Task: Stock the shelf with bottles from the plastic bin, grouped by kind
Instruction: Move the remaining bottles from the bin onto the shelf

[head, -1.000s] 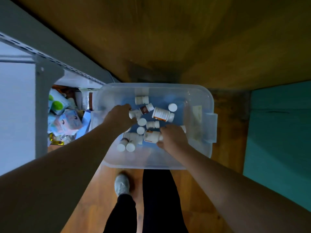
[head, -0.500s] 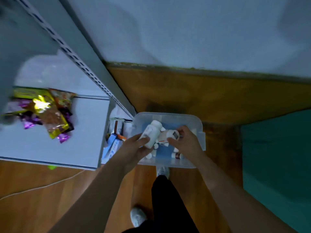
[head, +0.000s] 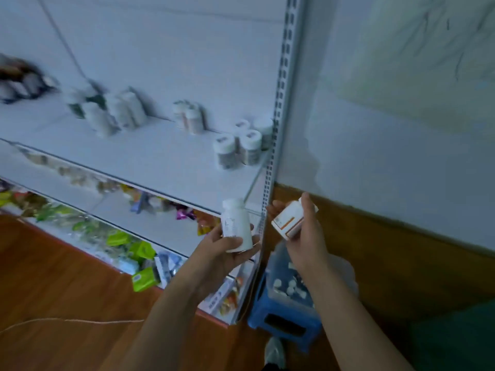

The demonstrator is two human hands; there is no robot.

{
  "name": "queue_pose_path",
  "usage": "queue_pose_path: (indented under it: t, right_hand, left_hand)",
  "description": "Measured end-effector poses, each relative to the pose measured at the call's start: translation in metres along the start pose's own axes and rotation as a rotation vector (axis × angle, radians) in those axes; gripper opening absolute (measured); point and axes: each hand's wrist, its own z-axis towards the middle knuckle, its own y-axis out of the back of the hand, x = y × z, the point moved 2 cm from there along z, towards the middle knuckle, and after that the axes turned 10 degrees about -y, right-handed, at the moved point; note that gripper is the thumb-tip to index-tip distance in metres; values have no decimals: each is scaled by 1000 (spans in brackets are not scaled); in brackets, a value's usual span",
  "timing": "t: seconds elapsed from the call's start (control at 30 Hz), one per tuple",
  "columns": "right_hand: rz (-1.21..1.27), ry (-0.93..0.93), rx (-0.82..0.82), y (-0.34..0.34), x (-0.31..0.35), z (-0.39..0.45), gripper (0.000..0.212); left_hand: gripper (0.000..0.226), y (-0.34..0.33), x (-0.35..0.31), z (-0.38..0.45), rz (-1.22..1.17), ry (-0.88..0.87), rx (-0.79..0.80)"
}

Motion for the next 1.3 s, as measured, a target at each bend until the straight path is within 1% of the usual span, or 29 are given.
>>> queue_pose_path:
  t: [0.07,0.13,0.2,0.27,0.3,0.4,0.47,0.63,0.77,0.9,0.97,1.03,1.1,1.2,1.27,1.3]
  right_hand:
    - [7,8,77,-41,-2,-13,38]
    - [-47,28,147,-75,-7,-22,35]
    - [-128,31,206,-103,-15,-26,32]
    - [-204,18,257,-123,-25,-25,30]
    - [-257,19,258,-130,-30,-22,30]
    - [-492,70,166,-143,-42,-7,31]
    - [-599,122,141,-152,-48,6,34]
    - [-803,298,117,-198,-58,49,35]
    - [-914,359,99,-238,-67,93,35]
    - [-955,445,44,-269,-68,137,39]
    - [-952,490,29,-286,-64,159,45]
    - [-957,518,13,-300,-63,181,44]
    - [-992,513,5,-306,-67,201,43]
    - [-1081,445,23,-302,-77,222,48]
    - [-1146,470,-14,-292,-86,226,47]
    - [-1191,507,-56,-285,-91,226,50]
  left_hand:
    - [77,18,-39,-22,97,-93,7]
    - [67,36,-71,-39,187,-178,-20]
    - [56,53,-94,-53,261,-250,-102]
    - [55,69,-109,-61,305,-288,-182]
    - [51,76,-114,-63,334,-299,-215]
    - [27,93,-126,-62,403,-335,-283]
    - [23,104,-133,-52,431,-354,-306]
    - [30,131,-168,-5,628,-386,-321]
    - [27,154,-201,39,737,-383,-296]
    - [32,175,-227,81,842,-414,-280]
    - [34,180,-236,98,950,-440,-247]
    - [34,186,-241,113,1051,-473,-213]
    - [36,194,-245,127,1094,-509,-187]
    - [42,210,-249,149,1142,-528,-145]
    - [47,222,-251,160,1197,-535,-115]
    - [48,227,-252,164,1226,-541,-100]
